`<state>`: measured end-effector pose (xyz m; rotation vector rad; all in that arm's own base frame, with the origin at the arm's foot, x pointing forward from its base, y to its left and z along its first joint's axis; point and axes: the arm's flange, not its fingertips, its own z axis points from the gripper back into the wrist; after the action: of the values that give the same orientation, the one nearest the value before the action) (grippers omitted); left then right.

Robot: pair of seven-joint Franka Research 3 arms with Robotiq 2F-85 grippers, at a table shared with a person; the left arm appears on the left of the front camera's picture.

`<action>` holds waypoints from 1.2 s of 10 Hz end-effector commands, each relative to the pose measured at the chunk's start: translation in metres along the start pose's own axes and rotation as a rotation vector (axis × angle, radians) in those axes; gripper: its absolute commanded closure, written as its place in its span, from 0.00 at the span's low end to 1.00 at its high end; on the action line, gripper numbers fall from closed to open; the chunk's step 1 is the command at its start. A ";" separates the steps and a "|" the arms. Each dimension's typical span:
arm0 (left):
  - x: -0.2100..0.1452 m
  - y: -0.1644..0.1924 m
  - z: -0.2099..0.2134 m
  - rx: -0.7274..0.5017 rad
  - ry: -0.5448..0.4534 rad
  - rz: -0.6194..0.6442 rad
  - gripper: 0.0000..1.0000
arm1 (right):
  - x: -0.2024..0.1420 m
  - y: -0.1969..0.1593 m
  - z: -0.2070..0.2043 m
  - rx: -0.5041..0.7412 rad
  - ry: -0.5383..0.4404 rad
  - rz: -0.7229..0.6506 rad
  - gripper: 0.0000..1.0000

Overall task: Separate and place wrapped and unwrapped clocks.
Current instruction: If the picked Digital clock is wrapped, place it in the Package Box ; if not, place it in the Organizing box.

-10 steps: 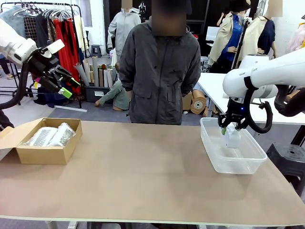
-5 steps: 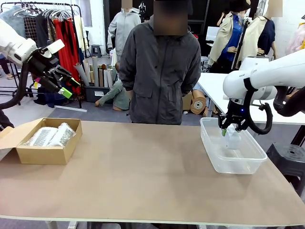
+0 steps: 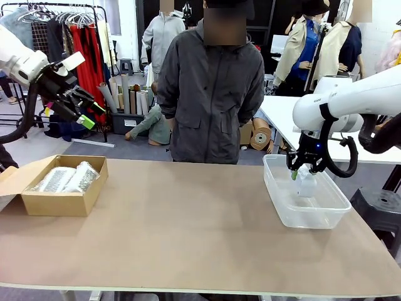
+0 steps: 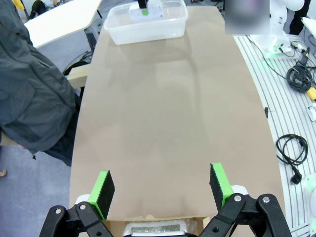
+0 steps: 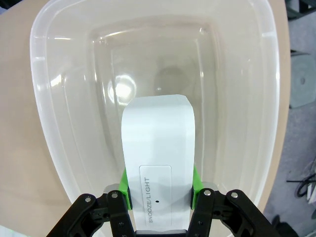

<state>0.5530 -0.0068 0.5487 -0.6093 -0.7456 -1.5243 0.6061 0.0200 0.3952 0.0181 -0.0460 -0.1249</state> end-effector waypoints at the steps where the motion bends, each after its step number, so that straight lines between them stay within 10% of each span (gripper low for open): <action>1: 0.001 -0.002 0.001 0.003 -0.001 -0.003 0.00 | 0.000 0.000 0.000 0.000 0.000 0.000 1.00; 12: 0.001 -0.002 0.001 0.003 -0.001 -0.003 0.00 | 0.022 -0.016 -0.045 0.017 0.041 -0.017 1.00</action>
<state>0.5530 -0.0068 0.5487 -0.6093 -0.7456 -1.5243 0.6219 0.0054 0.3489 0.0104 0.0122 -0.1506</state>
